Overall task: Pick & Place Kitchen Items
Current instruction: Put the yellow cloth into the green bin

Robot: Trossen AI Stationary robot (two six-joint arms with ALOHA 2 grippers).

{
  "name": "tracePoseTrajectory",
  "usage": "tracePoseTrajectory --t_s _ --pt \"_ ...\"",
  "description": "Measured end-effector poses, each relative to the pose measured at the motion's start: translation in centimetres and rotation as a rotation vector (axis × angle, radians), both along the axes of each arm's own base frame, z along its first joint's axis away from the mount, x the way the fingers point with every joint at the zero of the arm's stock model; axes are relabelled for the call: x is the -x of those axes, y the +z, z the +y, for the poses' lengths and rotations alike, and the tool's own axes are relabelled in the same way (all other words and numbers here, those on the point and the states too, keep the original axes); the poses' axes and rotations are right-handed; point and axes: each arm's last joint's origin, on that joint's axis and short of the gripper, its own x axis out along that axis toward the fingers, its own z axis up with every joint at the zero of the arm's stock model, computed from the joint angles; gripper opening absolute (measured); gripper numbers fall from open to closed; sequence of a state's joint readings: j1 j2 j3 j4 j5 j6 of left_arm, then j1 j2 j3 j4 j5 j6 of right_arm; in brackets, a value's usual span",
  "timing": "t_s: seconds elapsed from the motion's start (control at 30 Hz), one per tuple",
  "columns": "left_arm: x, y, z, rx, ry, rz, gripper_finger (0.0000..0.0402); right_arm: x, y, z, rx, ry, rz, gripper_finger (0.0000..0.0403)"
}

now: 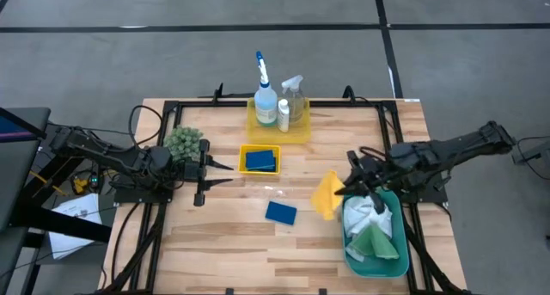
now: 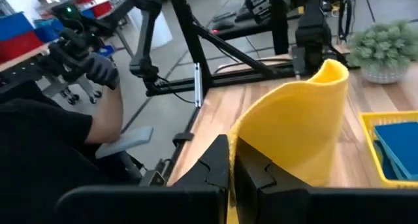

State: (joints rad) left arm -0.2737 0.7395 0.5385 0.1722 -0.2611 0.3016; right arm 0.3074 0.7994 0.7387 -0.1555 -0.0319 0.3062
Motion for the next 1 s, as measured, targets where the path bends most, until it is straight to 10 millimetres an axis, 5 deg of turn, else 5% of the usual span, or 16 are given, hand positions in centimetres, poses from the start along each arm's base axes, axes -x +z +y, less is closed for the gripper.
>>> tracePoseTrajectory --t_s 0.6,1.0 --pt "0.0 0.1 0.0 -0.062 -0.002 -0.013 0.0121 5.2 -0.4 3.7 0.007 -0.232 0.150 0.0000" --pt "0.0 0.5 0.0 -0.124 0.000 -0.055 0.0121 6.2 -0.2 6.7 0.031 -0.349 0.227 0.0000"
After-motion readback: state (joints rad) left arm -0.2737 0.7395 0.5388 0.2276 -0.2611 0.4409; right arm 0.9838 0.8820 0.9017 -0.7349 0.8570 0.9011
